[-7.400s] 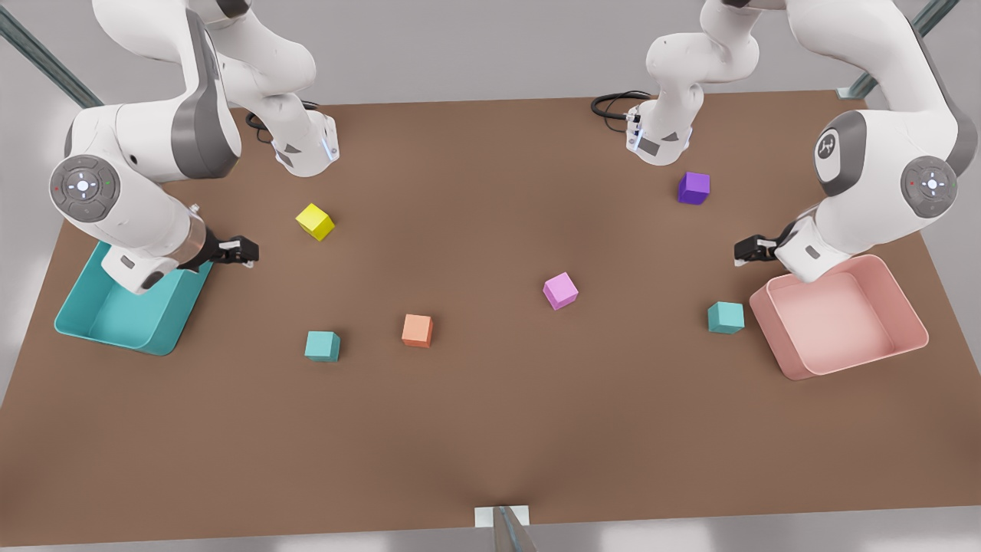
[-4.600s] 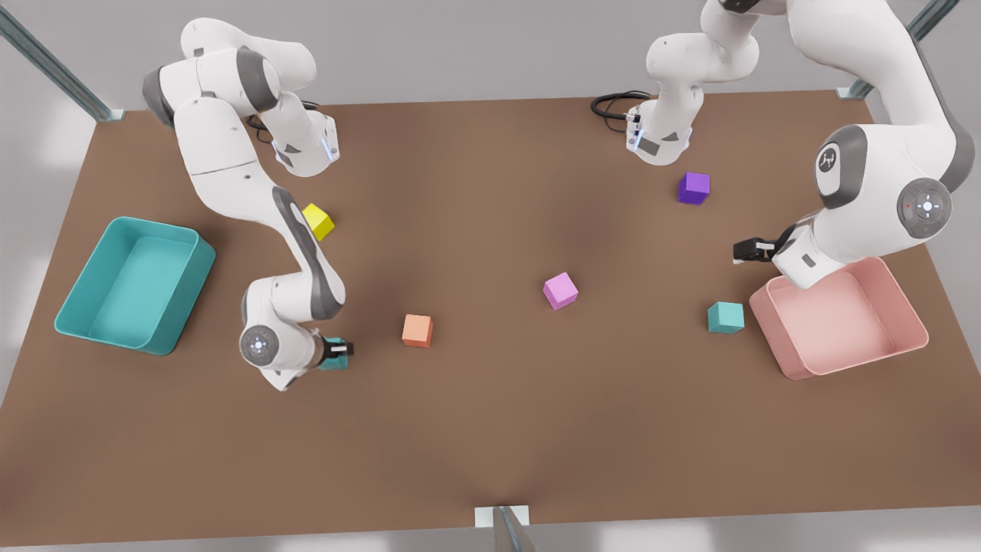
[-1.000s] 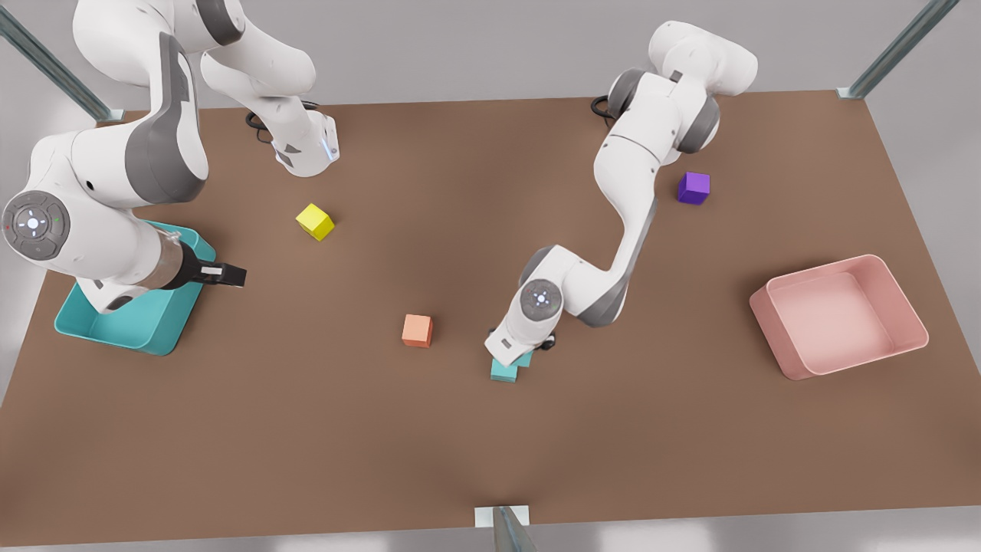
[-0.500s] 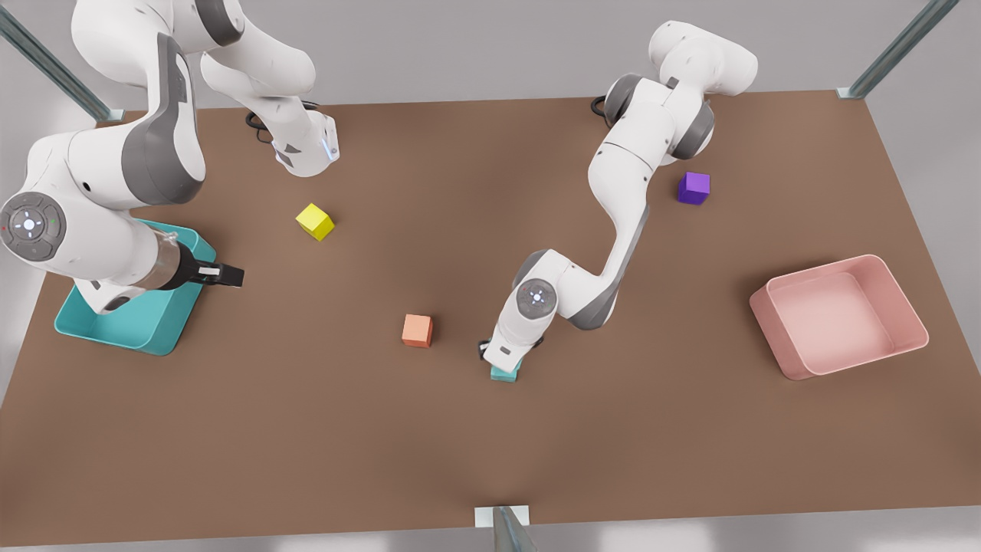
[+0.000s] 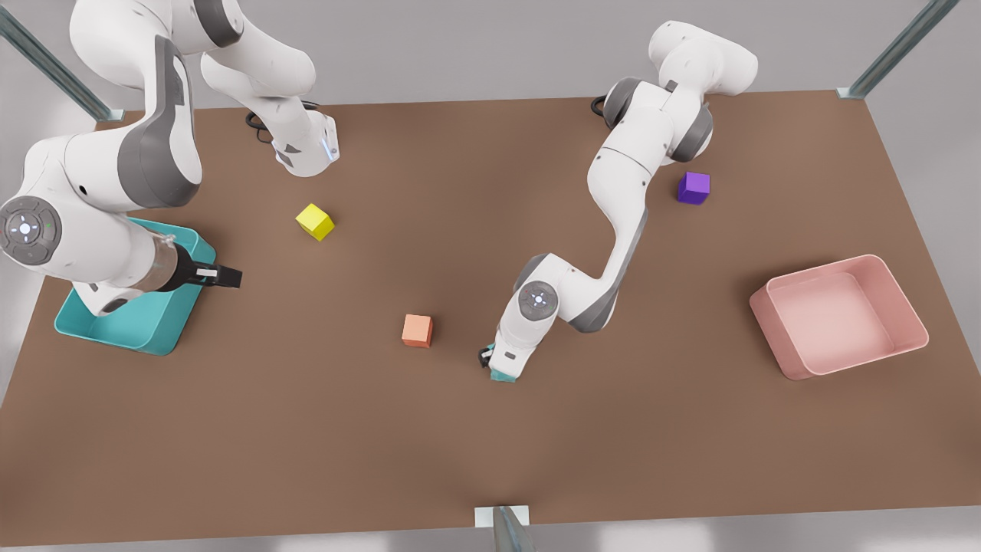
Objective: Stack the two blue cubes on top of each other
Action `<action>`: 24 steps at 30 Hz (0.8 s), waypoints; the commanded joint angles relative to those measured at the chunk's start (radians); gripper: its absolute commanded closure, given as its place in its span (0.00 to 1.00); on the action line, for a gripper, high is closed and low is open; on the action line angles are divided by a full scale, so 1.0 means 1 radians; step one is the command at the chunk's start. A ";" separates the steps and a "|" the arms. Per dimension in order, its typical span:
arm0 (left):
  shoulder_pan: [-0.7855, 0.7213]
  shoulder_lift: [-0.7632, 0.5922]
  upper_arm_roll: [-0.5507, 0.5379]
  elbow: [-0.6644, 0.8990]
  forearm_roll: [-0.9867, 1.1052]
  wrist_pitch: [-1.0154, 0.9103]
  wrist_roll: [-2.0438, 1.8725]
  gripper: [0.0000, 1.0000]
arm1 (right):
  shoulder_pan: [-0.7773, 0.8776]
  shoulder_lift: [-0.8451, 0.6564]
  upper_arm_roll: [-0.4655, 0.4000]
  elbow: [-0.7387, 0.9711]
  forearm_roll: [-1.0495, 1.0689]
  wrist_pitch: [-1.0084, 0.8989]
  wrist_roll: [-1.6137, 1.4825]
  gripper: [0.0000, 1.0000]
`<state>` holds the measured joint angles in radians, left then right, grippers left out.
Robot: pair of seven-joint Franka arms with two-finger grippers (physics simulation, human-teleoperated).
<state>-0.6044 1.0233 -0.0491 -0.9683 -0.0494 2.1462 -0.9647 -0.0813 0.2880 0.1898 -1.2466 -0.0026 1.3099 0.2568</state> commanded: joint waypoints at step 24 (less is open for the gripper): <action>0.400 -0.466 -0.021 -0.007 0.075 -0.959 0.773 0.00 | -0.005 0.000 0.000 0.006 0.003 -0.003 -0.001 0.00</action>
<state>-0.2568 0.5936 -0.0692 -0.9736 -0.0088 1.5679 -0.8842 -0.0859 0.2896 0.1898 -1.2415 -0.0003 1.3075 0.2561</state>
